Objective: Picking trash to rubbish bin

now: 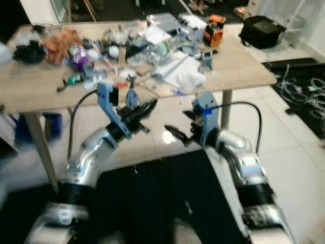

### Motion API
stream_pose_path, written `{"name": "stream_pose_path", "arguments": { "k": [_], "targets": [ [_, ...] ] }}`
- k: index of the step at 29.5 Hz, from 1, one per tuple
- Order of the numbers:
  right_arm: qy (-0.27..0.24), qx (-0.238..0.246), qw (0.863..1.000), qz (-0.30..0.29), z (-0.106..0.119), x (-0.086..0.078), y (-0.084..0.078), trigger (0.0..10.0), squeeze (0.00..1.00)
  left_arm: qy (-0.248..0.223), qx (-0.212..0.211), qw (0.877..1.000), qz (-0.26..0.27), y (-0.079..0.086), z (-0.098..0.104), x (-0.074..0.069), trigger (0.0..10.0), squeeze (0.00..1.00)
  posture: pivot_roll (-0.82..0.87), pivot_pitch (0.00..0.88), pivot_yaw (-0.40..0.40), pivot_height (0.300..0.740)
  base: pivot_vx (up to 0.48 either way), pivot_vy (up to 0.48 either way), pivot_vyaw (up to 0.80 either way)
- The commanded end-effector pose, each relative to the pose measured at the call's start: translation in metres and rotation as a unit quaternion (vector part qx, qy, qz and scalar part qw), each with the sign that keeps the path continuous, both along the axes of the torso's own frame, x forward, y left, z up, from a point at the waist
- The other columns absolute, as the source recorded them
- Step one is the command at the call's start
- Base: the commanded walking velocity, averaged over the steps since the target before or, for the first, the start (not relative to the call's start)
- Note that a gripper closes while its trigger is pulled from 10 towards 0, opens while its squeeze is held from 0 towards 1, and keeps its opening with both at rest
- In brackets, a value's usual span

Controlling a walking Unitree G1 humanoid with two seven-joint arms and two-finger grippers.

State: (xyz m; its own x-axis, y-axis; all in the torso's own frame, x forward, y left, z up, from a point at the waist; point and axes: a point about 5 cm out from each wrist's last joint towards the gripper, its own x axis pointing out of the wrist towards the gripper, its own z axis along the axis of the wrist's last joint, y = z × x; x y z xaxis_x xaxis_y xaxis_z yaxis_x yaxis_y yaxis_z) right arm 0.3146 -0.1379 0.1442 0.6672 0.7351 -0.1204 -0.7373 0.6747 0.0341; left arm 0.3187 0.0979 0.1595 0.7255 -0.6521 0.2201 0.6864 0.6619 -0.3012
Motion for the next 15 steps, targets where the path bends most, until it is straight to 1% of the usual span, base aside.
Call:
{"name": "stream_pose_path", "arguments": {
  "k": [1,15],
  "targets": [
    [0.0,-0.004,1.0,0.002,-0.0009,-0.0004,-0.0002,10.0,0.0,-0.004,0.0,1.0,0.0,0.0008,0.0003,-0.0002,10.0,0.0,-0.06,0.0,-0.04,0.74,-0.341,0.0,0.0],
    [-0.002,-0.005,1.0,0.001,-0.002,-0.0007,-0.0005,10.0,0.0,-0.004,0.002,1.0,-0.001,-0.0001,-0.0012,-0.0006,10.0,0.0,-0.06,0.0,-0.043,0.74,-0.348,0.0,0.0]
  ]
}}
